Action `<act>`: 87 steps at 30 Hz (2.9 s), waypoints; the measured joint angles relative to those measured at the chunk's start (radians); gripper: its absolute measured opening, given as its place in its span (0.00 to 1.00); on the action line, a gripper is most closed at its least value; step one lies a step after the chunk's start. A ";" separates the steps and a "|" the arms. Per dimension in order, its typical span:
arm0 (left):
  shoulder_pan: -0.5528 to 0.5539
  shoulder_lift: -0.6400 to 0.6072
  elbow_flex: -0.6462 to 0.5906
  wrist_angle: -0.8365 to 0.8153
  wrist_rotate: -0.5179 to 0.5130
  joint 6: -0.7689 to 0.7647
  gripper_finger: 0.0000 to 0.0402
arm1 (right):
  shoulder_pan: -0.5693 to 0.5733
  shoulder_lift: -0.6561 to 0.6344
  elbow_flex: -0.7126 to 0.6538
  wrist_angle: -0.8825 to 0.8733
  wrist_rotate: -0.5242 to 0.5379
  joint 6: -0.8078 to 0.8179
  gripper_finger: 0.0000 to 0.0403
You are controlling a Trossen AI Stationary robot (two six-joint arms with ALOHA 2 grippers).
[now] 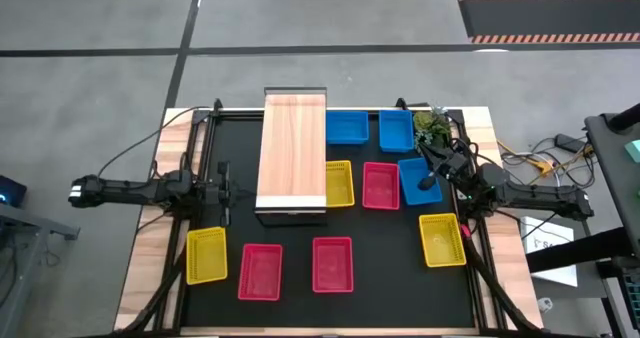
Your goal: Stack baskets on shelf by color
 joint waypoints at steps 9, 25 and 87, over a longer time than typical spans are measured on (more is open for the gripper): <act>0.000 0.000 0.000 0.000 0.000 0.000 0.00 | 0.000 0.000 0.000 0.000 0.000 0.000 0.02; 0.000 0.000 0.000 0.000 0.000 0.000 0.00 | 0.000 0.000 0.000 0.000 0.000 0.000 0.02; -0.001 0.000 0.000 0.322 -0.007 -0.004 0.00 | 0.000 0.000 0.000 0.001 0.000 -0.091 0.02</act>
